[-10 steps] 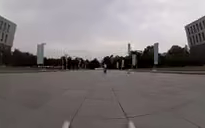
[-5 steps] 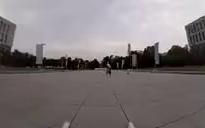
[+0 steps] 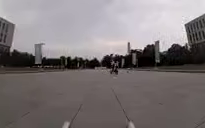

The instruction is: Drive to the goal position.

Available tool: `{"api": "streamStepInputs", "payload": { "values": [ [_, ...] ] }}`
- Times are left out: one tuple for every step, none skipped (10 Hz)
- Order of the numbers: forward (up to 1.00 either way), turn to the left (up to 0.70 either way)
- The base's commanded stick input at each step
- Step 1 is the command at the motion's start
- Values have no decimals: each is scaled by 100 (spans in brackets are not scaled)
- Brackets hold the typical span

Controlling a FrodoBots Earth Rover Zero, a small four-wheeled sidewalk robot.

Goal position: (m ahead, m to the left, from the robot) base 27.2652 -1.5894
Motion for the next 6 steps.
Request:
{"api": "streamStepInputs", "payload": {
  "values": [
    [60, 0],
    [60, 0],
    [60, 0],
    [60, 0],
    [60, 0],
    [60, 0]
  ]
}}
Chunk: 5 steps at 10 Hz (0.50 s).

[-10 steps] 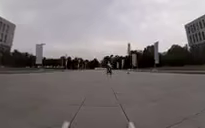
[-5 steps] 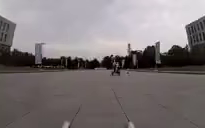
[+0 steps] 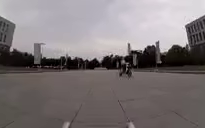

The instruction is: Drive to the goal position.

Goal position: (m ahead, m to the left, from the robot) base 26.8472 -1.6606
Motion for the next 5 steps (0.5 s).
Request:
{"api": "streamStepInputs", "payload": {
  "values": [
    [60, 0],
    [60, 0],
    [60, 0],
    [60, 0],
    [60, 0]
  ]
}}
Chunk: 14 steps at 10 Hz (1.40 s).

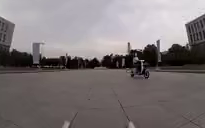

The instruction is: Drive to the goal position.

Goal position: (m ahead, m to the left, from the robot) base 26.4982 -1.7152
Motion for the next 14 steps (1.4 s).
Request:
{"api": "streamStepInputs", "payload": {
  "values": [
    [60, 0],
    [60, 0],
    [60, 0],
    [60, 0],
    [60, 0],
    [60, 0],
    [60, 0],
    [60, 0],
    [60, 0],
    [60, 0],
    [60, 0],
    [60, 0],
    [60, 0],
    [60, 0]
  ]
}}
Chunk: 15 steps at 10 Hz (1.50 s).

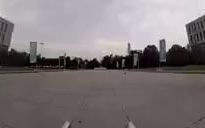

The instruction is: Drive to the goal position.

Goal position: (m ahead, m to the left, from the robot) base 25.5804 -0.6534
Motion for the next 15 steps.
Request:
{"api": "streamStepInputs", "payload": {
  "values": [
    [60, 0],
    [60, 0],
    [60, 0],
    [60, 0],
    [60, 0],
    [60, 0],
    [60, 0],
    [60, 0],
    [60, 0],
    [60, 0],
    [60, 0],
    [60, 0],
    [60, 0],
    [60, 0],
    [60, 0]
  ]
}}
